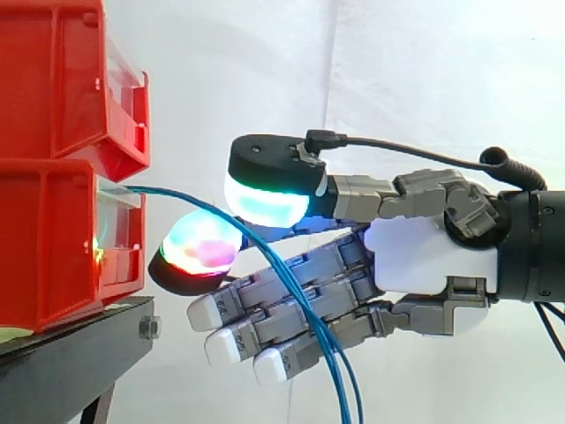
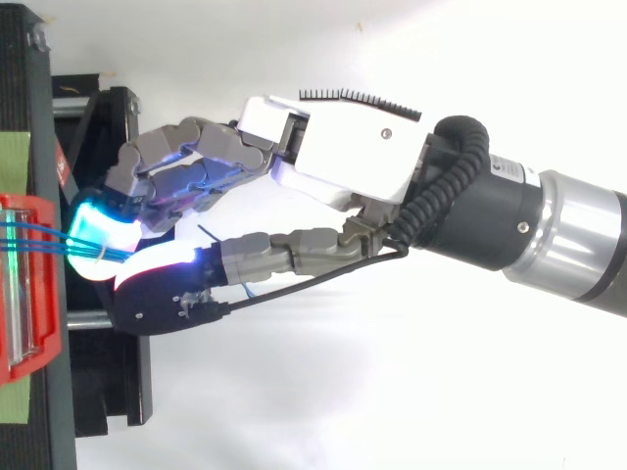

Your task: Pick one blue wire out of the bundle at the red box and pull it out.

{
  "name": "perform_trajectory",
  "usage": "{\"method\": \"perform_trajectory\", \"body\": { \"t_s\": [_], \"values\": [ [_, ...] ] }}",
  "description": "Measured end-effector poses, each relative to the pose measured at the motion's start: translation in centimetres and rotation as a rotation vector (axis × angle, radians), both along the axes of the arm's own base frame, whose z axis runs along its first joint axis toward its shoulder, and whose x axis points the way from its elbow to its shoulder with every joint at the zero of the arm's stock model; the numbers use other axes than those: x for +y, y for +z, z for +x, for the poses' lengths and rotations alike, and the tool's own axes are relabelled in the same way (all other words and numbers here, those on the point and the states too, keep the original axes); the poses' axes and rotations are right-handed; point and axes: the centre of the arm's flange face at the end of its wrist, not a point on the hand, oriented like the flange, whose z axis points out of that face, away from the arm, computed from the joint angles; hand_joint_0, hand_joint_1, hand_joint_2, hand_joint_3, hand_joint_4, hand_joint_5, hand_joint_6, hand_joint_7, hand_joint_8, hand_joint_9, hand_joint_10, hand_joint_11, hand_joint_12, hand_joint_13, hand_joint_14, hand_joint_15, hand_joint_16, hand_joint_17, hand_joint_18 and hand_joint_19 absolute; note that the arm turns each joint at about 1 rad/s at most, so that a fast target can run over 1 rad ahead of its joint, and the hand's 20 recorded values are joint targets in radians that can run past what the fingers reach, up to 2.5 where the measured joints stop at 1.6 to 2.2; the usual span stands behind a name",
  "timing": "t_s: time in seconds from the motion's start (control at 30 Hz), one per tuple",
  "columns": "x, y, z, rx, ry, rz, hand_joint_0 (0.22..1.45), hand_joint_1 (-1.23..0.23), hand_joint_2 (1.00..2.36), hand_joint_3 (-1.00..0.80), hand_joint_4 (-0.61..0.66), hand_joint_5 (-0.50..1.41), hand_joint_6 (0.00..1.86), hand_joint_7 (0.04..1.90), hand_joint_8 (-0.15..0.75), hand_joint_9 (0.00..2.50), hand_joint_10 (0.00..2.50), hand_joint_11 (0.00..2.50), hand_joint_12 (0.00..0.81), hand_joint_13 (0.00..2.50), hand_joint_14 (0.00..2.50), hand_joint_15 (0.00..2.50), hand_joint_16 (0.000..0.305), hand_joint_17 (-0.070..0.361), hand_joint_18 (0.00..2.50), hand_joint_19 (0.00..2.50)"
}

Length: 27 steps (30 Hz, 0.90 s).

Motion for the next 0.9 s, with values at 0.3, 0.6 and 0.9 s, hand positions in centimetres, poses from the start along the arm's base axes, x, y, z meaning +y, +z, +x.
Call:
{"method": "perform_trajectory", "body": {
  "t_s": [0.3,0.6,0.9],
  "values": [
    [-0.01,0.12,0.02,-0.002,-0.001,0.005,0.60,-0.66,1.01,-0.27,0.28,-0.16,0.94,0.83,0.393,0.87,0.01,0.60,0.406,0.74,0.01,0.36,0.047,0.106,0.73,0.49],
    [-0.14,0.42,0.12,-0.012,-0.002,0.018,0.58,-0.61,1.01,-0.37,0.30,-0.16,0.91,0.81,0.389,0.88,0.01,0.60,0.412,0.76,0.01,0.37,0.048,0.109,0.74,0.51],
    [-0.32,0.52,0.16,-0.015,-0.002,0.020,0.61,-0.68,1.01,-0.12,0.21,-0.14,0.94,0.91,0.437,0.96,0.01,0.64,0.453,0.87,0.01,0.39,0.055,0.125,0.87,0.47]
  ]
}}
